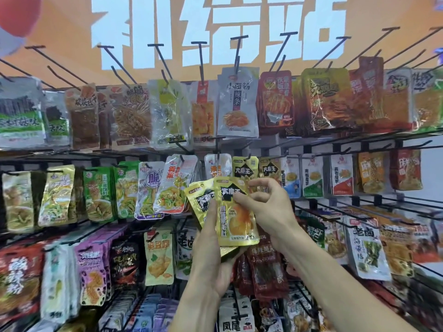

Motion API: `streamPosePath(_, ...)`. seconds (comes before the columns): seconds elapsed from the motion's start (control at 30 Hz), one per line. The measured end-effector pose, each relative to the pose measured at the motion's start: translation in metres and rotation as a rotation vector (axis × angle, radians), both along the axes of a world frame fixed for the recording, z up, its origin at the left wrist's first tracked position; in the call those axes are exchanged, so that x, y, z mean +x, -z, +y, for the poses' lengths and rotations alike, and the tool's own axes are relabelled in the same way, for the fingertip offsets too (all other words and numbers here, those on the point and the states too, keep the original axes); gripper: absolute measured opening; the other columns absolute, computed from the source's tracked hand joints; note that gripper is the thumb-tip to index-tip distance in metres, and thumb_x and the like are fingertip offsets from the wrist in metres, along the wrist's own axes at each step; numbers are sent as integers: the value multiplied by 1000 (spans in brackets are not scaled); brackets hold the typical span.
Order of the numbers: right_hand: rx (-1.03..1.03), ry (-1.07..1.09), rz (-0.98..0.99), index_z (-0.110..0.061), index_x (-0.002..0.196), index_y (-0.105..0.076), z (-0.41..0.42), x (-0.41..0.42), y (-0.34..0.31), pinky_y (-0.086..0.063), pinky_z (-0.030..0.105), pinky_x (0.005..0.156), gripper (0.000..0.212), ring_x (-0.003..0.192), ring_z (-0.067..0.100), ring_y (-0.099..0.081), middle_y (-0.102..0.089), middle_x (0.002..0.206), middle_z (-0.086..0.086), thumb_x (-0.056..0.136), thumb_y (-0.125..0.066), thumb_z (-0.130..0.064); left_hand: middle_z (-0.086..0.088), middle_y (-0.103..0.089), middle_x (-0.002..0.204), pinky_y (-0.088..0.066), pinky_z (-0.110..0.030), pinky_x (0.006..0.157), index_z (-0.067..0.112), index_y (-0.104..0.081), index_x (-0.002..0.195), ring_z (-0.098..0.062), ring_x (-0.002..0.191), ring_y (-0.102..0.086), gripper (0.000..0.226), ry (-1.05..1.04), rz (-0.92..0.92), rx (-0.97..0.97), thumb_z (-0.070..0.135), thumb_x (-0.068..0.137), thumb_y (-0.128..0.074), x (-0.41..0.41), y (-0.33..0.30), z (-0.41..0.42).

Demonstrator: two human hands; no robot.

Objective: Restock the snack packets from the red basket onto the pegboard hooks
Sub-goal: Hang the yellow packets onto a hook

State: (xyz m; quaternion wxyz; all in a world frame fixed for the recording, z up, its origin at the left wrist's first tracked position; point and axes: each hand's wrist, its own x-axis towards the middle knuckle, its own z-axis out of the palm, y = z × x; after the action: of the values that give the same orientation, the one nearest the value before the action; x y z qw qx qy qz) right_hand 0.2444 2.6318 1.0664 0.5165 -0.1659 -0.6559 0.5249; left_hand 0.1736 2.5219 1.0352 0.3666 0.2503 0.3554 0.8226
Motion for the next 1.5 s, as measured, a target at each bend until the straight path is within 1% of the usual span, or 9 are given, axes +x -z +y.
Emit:
streamPosePath(0.23,191,272,149,-25,121,-66,47,-4,-35,-54,19,76,26,105,10,-64,-67,117,-3,96,-74,-19,-24,-78,108,-66,-44,65,2,-70,125,-40,92,-79,50,14,-28,26,42,96,-68,-1,-2,-7)
streamPosePath(0.3,190,283,104,-32,117,-67,59,-8,-38,-60,33,81,26,107,19,-67,-69,115,0,95,-75,-21,-23,-78,108,-64,-40,59,1,-69,127,-39,92,-79,51,12,-28,26,41,94,-69,-1,-3,-8)
streamPosePath(0.5,226,297,11,-25,127,-66,63,-13,-36,-62,38,71,35,77,15,-69,-69,110,0,94,-76,-17,-26,-77,108,-64,-40,58,0,-69,124,-42,92,-78,49,20,-11,33,39,93,-72,0,-5,-10)
streamPosePath(0.73,338,540,-418,-27,138,-61,65,-32,-44,-47,46,108,52,128,28,-56,-60,140,6,90,-78,-40,-25,-78,105,-67,-46,66,4,-70,124,-40,90,-79,42,-4,22,39,29,92,-76,2,-8,-5)
streamPosePath(0.87,257,390,-152,-28,117,-69,23,-11,-21,-55,34,88,47,106,15,-65,-65,115,-3,83,-78,-58,-22,-79,105,-66,-51,78,7,-73,121,-39,91,-79,36,-20,35,42,24,89,-78,-4,-4,-1)
streamPosePath(1.0,6,-67,-102,-12,107,-71,-5,-2,-7,-54,15,57,35,71,3,-73,-76,93,2,79,-89,-22,-17,-80,110,-62,-50,88,10,-73,125,-36,99,-78,45,-35,41,37,27,85,-82,-4,-1,5)
streamPosePath(1.13,-125,-79,29,-4,116,-64,-1,-1,-12,-60,27,59,35,74,18,-77,-78,96,9,85,-82,-8,-11,-81,103,-63,-36,59,16,-67,133,-23,80,-80,54,-51,-4,-30,48,90,-76,-5,1,6)
streamPosePath(1.3,-45,101,182,-19,120,-46,21,-2,-35,-64,45,61,44,73,27,-76,-75,95,12,91,-77,-6,-20,-78,112,-65,-46,65,14,-51,149,-36,91,-79,69,-32,-79,-7,42,91,-77,-6,-2,6)
streamPosePath(1.5,78,305,70,-40,98,-64,51,-16,-47,-63,57,76,27,99,34,-73,-73,109,6,90,-80,-20,-21,-79,105,-65,-42,62,3,-50,149,-36,91,-80,74,-29,-36,-15,42,91,-73,-6,-2,4)
